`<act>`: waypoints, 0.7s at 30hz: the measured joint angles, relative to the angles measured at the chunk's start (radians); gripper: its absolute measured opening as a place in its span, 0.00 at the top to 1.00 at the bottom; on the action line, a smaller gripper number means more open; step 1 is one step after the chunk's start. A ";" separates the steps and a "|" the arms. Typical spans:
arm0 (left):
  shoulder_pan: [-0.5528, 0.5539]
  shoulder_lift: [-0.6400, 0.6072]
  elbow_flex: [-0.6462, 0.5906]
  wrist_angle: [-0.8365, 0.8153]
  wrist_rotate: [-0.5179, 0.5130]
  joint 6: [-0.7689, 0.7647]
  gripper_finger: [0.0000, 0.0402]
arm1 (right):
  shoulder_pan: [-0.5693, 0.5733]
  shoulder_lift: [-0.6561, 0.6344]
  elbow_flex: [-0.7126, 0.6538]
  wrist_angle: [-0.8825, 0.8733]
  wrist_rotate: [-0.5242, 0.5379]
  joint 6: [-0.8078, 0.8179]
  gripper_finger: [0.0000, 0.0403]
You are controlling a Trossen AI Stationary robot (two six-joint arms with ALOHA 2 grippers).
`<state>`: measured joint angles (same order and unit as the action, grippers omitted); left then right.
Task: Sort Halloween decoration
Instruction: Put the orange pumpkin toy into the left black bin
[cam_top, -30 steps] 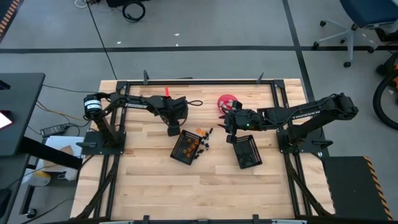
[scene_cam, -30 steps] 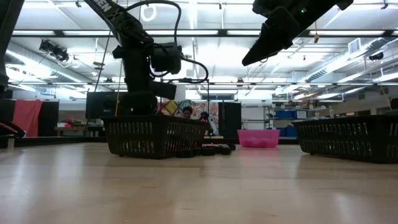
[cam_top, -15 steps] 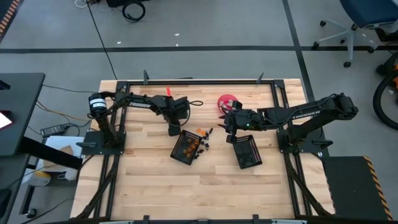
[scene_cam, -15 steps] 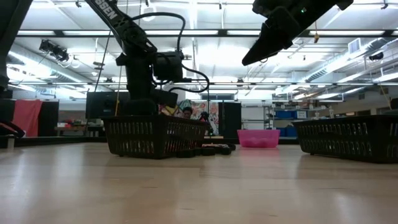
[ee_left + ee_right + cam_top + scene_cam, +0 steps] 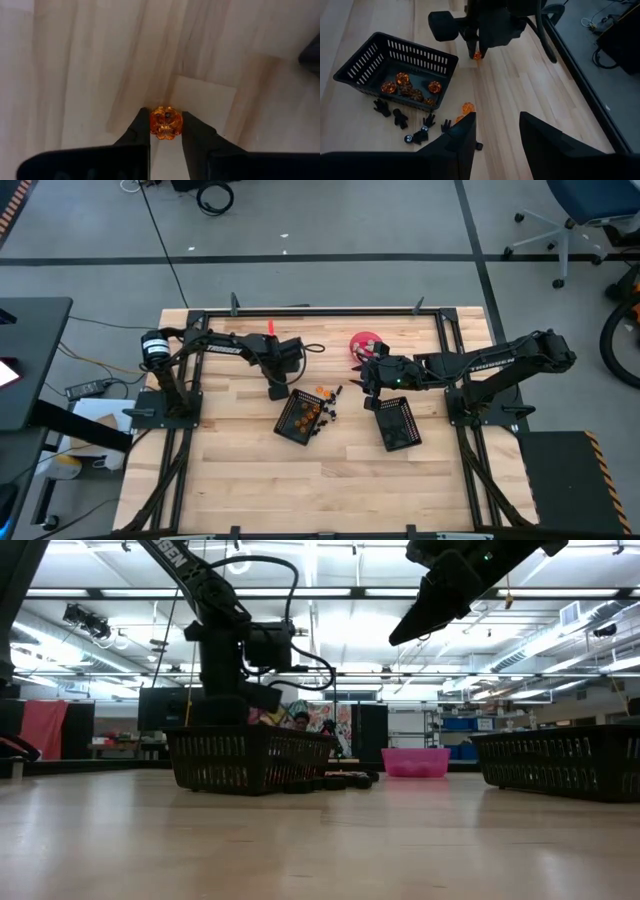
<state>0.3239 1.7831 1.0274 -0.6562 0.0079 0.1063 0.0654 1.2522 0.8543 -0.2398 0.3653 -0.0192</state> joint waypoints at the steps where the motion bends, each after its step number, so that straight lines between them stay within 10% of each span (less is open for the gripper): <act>1: -0.001 -0.002 0.000 -0.009 0.001 -0.002 0.86 | 0.000 0.000 0.000 0.000 0.000 0.001 0.61; 21: -0.003 -0.054 0.129 -0.360 0.070 -0.053 0.84 | 0.000 0.000 0.000 0.023 -0.001 -0.016 0.61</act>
<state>0.3206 1.7287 1.1563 -1.0166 0.0778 0.0530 0.0654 1.2522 0.8543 -0.2169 0.3645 -0.0353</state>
